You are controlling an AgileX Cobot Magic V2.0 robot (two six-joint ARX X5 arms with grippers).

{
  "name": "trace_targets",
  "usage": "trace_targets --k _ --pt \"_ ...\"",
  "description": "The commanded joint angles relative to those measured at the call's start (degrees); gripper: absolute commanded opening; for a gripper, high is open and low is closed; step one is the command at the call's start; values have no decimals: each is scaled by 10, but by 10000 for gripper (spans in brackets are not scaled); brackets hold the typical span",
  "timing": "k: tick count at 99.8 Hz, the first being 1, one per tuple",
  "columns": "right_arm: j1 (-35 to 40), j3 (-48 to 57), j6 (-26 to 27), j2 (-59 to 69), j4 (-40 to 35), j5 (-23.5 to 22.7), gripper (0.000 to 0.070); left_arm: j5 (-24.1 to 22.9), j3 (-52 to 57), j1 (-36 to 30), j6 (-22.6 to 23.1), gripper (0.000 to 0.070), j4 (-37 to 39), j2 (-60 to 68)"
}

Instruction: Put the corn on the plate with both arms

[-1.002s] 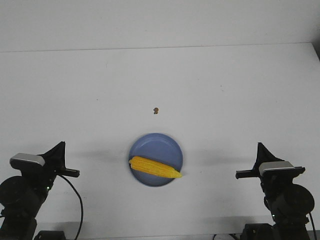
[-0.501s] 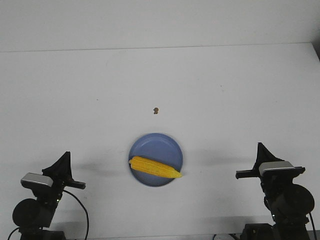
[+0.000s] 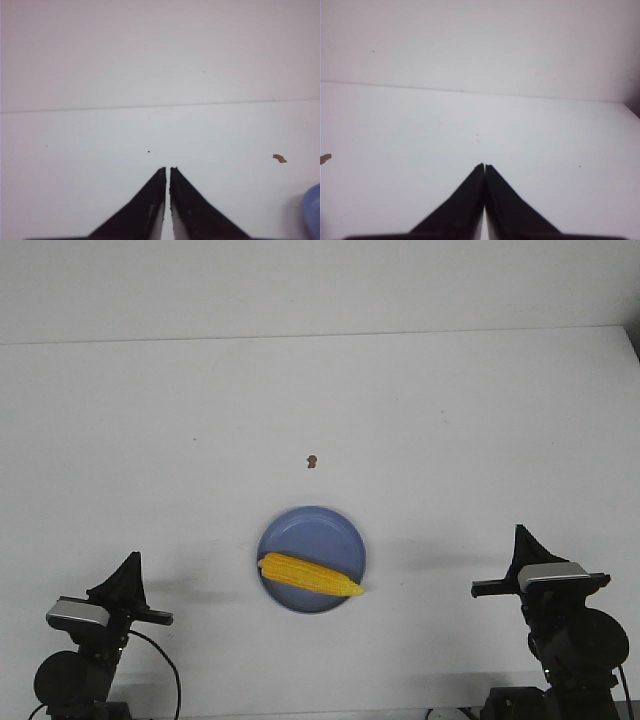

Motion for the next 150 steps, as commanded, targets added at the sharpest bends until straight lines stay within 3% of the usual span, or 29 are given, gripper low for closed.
trace_targets --k 1,45,150 --pt "0 3 4 2 8 2 0 -4 -6 -1 0 12 7 -1" --pt "0 3 4 2 8 2 0 -5 -47 -1 -3 12 54 -1" --pt "0 3 4 2 8 2 0 -6 -47 -1 -2 12 50 -1"
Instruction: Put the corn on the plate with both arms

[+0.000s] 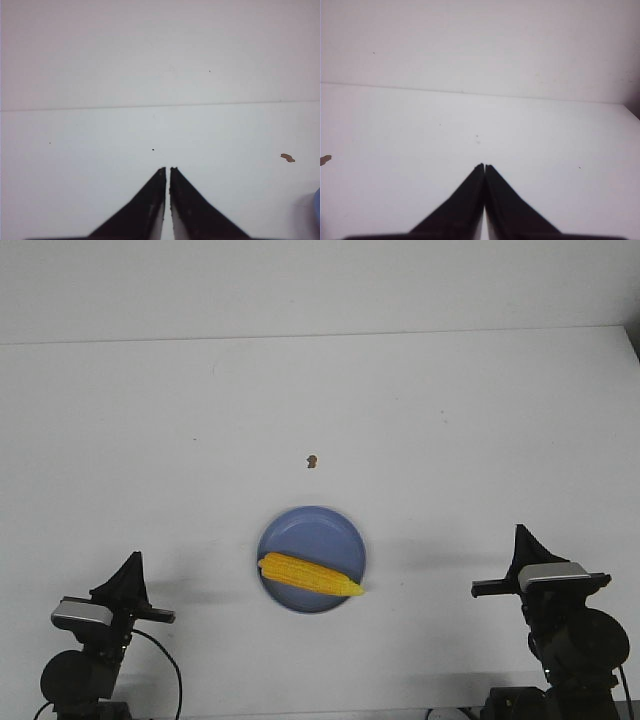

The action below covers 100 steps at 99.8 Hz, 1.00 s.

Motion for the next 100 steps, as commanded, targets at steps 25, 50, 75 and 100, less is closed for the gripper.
trace_targets --k 25,50,75,100 --pt "0 2 -9 -14 10 3 0 -1 -11 -1 0 12 6 -1" --pt "0 -27 -15 -70 23 2 0 -1 -11 -1 0 12 6 -1" --pt "0 -170 1 -162 177 2 0 -1 -11 -1 0 12 6 -1" --pt "1 -220 23 -162 215 -2 0 0 -11 -1 0 12 5 -1"
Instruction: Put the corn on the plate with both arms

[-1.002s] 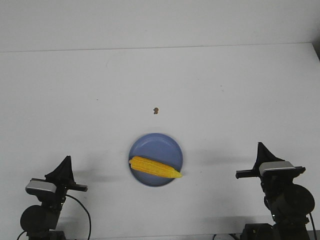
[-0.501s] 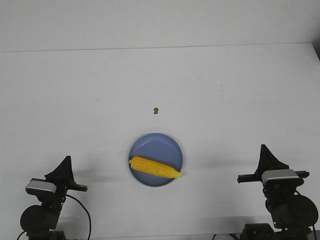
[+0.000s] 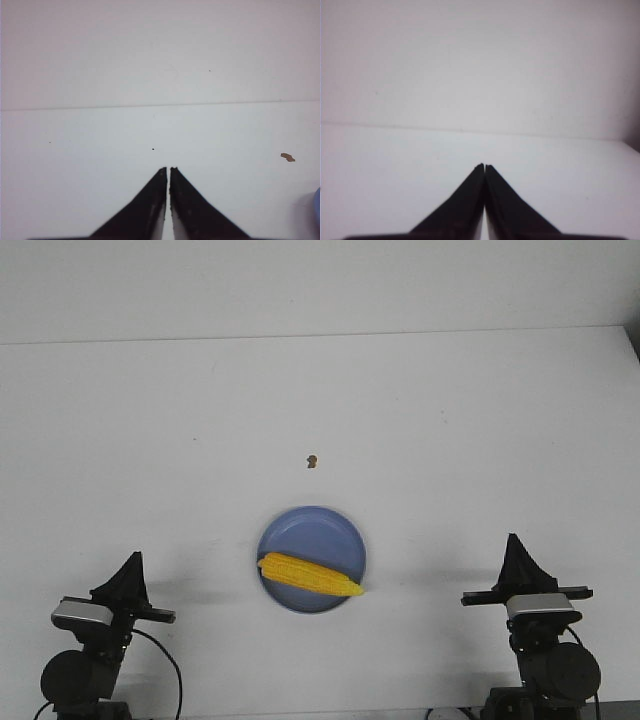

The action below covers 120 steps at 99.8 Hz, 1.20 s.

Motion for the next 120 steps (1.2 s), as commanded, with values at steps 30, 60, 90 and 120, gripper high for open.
trace_targets --k 30,60,90,120 --pt "0 -59 14 -2 82 0 0 0 -11 -1 0 12 5 -1" --pt "0 -87 14 -2 116 0 0 0 -11 -1 0 12 5 -1" --pt "0 -87 14 -2 117 0 0 0 -11 -1 0 12 5 -1" --pt "0 -87 14 -2 117 0 0 0 -11 -1 0 12 5 -1"
